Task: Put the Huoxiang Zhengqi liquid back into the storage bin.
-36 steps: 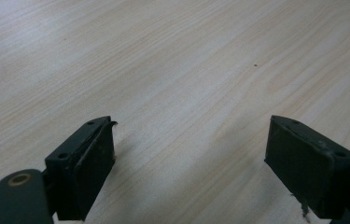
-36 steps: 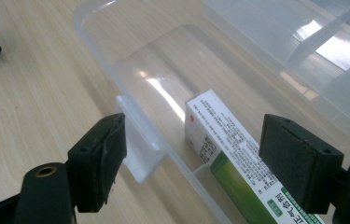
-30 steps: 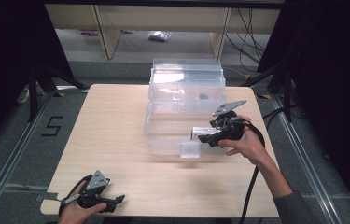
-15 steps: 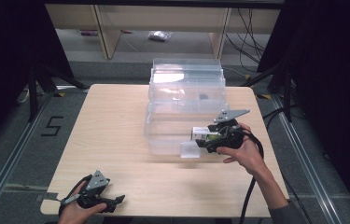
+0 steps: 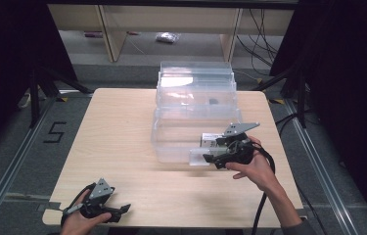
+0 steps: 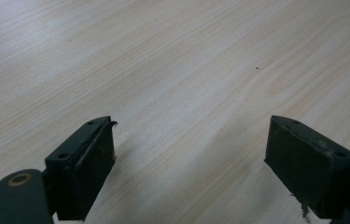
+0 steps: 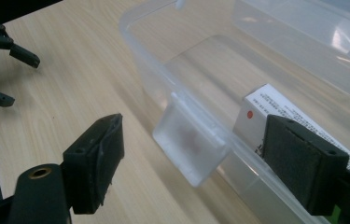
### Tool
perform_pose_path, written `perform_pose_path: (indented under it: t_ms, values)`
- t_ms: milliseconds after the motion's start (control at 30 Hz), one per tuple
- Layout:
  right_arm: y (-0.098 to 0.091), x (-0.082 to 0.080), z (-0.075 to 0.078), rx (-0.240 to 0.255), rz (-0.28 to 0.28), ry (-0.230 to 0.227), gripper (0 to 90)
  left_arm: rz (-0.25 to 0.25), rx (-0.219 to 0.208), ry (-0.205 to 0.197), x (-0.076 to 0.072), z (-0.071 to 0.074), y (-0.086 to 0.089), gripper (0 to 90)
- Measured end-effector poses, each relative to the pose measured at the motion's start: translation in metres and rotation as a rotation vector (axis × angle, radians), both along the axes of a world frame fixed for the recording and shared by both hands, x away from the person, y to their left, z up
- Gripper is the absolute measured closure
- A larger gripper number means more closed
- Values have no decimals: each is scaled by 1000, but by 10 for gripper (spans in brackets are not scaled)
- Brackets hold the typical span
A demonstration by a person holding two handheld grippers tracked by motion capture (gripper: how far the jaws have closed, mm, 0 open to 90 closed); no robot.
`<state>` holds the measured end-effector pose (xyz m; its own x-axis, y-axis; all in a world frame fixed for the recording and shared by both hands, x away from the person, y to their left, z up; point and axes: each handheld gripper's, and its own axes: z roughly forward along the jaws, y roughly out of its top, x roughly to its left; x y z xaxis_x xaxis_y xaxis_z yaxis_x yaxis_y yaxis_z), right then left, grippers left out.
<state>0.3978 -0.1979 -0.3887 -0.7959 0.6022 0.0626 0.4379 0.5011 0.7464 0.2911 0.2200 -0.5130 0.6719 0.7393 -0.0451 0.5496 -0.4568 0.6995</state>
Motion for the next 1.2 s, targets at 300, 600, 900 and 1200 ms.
perform_pose_path:
  t_ms: [300,600,900,1200]
  values:
    - [2,-7,-3,-1,10,6,215,-25,11,4,-1,1,-1,152]
    - [2,-16,-8,3,15,8,215,-10,10,0,-1,0,-1,152]
    - [5,-23,-18,21,22,16,218,-8,8,-1,-1,0,-2,152]
    - [13,-35,-39,25,0,16,221,-8,4,0,-1,0,-2,152]
